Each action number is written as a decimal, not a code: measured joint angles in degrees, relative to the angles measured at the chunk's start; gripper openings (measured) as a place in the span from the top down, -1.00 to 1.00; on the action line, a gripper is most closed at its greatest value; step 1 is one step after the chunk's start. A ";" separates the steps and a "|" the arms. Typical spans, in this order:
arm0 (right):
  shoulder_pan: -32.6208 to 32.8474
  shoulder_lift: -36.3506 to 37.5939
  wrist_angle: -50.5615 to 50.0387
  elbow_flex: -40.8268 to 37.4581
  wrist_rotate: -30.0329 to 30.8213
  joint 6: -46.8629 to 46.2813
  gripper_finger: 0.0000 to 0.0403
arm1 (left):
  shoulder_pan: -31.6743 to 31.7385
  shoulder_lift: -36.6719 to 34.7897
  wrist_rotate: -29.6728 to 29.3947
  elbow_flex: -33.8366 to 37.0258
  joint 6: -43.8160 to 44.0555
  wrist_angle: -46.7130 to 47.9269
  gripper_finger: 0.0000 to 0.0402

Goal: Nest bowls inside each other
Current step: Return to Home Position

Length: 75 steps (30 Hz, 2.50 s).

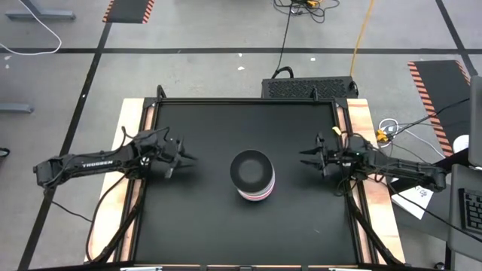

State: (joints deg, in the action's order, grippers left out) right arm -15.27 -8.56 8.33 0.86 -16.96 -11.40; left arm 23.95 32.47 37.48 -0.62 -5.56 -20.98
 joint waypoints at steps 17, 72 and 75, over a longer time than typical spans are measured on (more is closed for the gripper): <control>0.00 -0.85 -4.63 0.00 3.66 2.50 0.25 | 8.50 -8.07 7.81 -0.02 -11.39 17.41 0.46; 0.00 -1.07 0.53 0.00 3.46 -0.54 0.25 | -31.13 -25.71 -18.92 -10.47 -8.04 32.55 0.46; 0.00 -1.07 0.53 0.00 3.44 -0.81 0.25 | -31.38 -28.13 -19.55 -10.49 -6.83 34.79 0.46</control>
State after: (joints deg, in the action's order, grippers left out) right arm -15.27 -9.63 8.86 0.86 -13.52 -12.21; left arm -7.44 4.34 17.92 -11.11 -12.39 13.81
